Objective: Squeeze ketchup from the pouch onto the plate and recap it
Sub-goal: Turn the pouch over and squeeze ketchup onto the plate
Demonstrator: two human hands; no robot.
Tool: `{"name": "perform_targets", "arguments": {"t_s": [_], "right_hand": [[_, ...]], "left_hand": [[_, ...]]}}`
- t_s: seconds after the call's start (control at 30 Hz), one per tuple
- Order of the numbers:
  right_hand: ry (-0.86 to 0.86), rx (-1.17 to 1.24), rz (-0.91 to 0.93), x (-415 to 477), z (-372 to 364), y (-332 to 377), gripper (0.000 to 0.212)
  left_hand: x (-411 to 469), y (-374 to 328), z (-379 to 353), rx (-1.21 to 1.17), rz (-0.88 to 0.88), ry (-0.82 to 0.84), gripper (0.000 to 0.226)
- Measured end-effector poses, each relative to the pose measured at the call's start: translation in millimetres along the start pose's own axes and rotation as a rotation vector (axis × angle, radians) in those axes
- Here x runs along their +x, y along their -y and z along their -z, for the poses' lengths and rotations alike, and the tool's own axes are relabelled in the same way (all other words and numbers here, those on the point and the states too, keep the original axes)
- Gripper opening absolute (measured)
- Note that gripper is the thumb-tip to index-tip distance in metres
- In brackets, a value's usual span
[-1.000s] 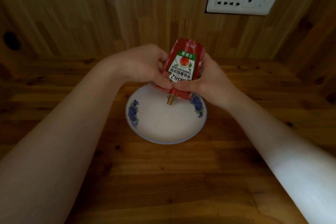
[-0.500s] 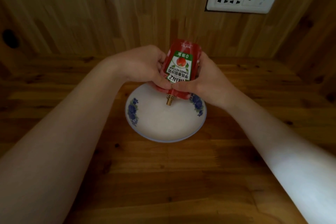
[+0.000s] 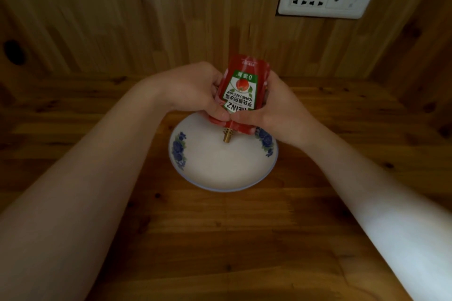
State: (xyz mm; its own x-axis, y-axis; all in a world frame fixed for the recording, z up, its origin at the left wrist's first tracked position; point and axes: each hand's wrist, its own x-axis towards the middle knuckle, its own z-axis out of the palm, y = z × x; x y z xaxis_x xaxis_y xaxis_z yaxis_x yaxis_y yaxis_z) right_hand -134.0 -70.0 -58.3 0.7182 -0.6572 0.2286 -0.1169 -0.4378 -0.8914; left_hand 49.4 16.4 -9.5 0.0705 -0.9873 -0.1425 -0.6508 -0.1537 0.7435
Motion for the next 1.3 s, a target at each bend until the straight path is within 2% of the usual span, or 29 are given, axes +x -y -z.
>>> {"name": "perform_targets", "arguments": {"t_s": [1.3], "right_hand": [[-0.02,-0.024,0.022,1.3,-1.5,-2.9,0.091]], "left_hand": [[0.7,2.0,-2.2,-0.023,0.0,-0.004,0.043]]}}
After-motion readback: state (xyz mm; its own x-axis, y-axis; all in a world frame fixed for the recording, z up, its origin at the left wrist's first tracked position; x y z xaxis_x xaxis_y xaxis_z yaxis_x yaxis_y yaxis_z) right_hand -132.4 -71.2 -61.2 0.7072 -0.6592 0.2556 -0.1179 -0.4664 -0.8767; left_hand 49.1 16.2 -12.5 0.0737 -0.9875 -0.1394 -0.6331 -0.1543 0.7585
